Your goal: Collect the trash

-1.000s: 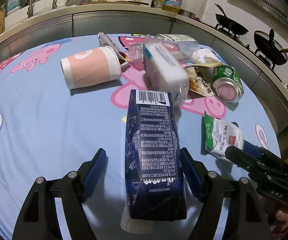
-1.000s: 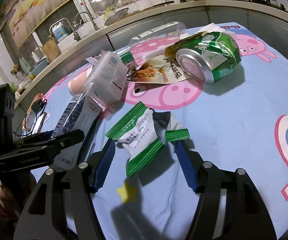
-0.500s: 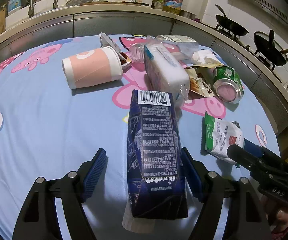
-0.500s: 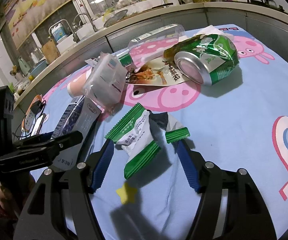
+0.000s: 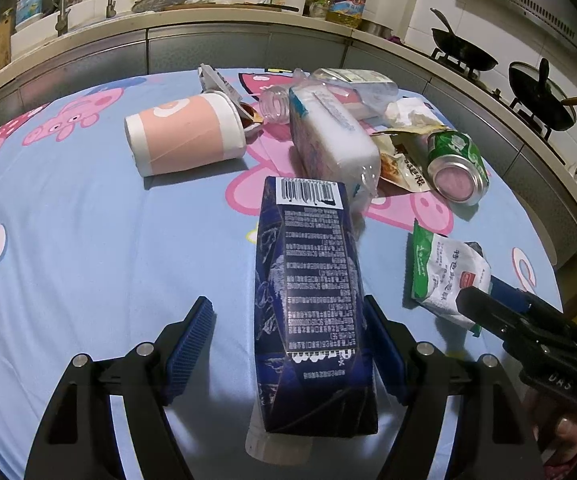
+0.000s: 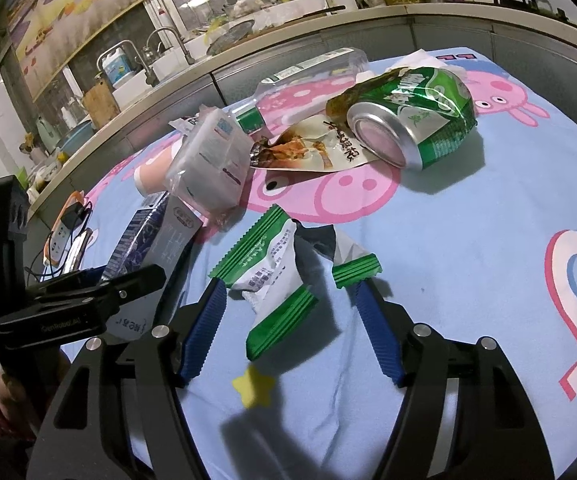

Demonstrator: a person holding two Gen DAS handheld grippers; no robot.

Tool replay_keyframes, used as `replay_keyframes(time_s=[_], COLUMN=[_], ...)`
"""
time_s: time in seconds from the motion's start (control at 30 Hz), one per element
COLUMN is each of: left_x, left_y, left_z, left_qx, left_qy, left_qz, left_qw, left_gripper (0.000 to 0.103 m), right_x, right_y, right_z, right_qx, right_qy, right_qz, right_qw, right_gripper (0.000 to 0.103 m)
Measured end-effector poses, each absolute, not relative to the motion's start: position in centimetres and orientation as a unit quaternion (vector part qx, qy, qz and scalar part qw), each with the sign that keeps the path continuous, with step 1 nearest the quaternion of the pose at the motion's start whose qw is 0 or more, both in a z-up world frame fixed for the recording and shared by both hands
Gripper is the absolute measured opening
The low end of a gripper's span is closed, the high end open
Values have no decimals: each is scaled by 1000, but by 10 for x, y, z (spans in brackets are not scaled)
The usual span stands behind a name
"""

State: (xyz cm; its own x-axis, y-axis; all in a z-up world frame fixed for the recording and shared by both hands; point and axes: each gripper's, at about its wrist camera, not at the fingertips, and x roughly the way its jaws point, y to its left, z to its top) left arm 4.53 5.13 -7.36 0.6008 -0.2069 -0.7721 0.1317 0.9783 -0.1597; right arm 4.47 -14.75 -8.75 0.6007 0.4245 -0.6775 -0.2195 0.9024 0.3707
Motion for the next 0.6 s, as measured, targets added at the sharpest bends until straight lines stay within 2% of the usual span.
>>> replay_keyframes(time_s=[0.6], left_x=[46], left_y=[51], left_z=[-75], left_qx=[-43], left_qy=[439], left_qz=[-96], left_qw=[892], left_gripper=[72], right_x=[44], right_y=[-148], right_z=[-90], right_qx=[126], right_qy=[408], right_qz=[183], right_qw=[886], right_gripper=[67])
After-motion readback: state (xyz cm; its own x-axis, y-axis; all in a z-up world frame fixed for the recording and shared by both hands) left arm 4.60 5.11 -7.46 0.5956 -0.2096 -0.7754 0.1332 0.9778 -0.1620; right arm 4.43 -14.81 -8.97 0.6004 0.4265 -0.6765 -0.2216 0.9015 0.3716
